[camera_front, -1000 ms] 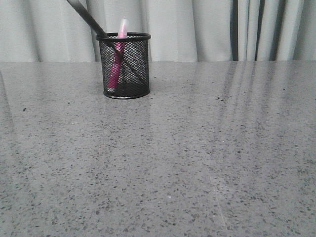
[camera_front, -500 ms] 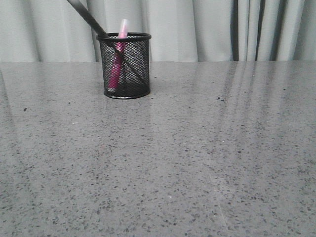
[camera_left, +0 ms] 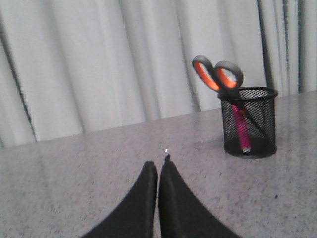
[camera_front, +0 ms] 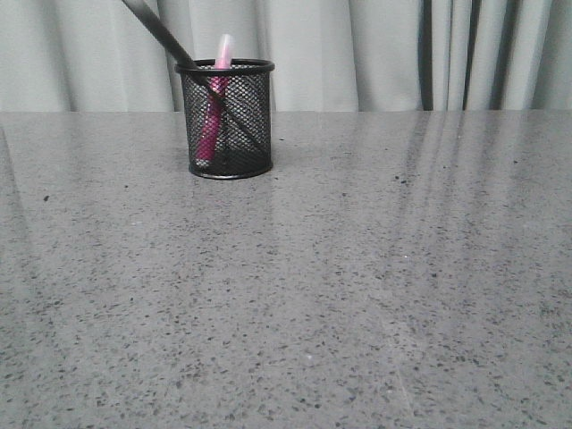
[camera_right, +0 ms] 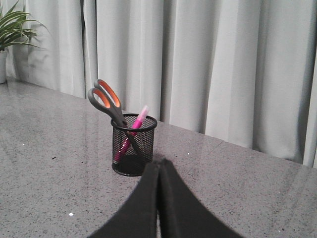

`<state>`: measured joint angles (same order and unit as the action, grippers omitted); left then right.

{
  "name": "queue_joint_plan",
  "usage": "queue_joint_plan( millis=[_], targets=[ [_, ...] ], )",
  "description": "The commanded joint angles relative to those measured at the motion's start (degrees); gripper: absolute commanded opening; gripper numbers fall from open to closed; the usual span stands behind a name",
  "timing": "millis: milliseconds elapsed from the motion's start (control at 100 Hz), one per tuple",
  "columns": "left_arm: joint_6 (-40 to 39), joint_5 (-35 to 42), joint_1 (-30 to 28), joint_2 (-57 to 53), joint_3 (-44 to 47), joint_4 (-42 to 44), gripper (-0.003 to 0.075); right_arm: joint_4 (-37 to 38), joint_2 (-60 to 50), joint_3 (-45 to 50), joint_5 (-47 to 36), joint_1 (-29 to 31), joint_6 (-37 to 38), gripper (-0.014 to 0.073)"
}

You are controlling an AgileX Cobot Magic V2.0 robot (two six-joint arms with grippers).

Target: Put pen and scissors into bin

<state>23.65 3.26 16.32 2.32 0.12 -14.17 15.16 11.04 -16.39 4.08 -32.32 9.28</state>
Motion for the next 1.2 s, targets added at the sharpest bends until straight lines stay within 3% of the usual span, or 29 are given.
queue_joint_plan(
  millis=[0, 90, 310, 1120, 1190],
  targets=[
    [-12.89, -4.23, -5.12, -2.09, 2.50, 9.00, -0.0019, 0.81, 0.47, -1.43, -4.08, 0.13, -0.41, -0.0070],
    [-21.02, -10.75, -9.69, -4.53, 2.50, 15.31, -0.0019, 0.81, 0.47, -1.43, -4.08, 0.13, -0.41, -0.0070],
    [-21.23, -19.49, -13.34, -4.42, 2.50, 15.38, -0.0019, 0.81, 0.44, -1.43, -4.08, 0.13, -0.41, -0.0070],
    [-21.23, -19.59, -13.34, -4.42, 2.50, 15.39, -0.0019, 0.55, 0.34, -0.37, -4.08, 0.25, -0.41, -0.0070],
    [-21.23, -19.59, -13.34, -4.42, 2.50, 15.39, -0.0019, 0.43, 0.11, 1.54, 1.09, 2.79, -0.41, -0.0070]
  ],
)
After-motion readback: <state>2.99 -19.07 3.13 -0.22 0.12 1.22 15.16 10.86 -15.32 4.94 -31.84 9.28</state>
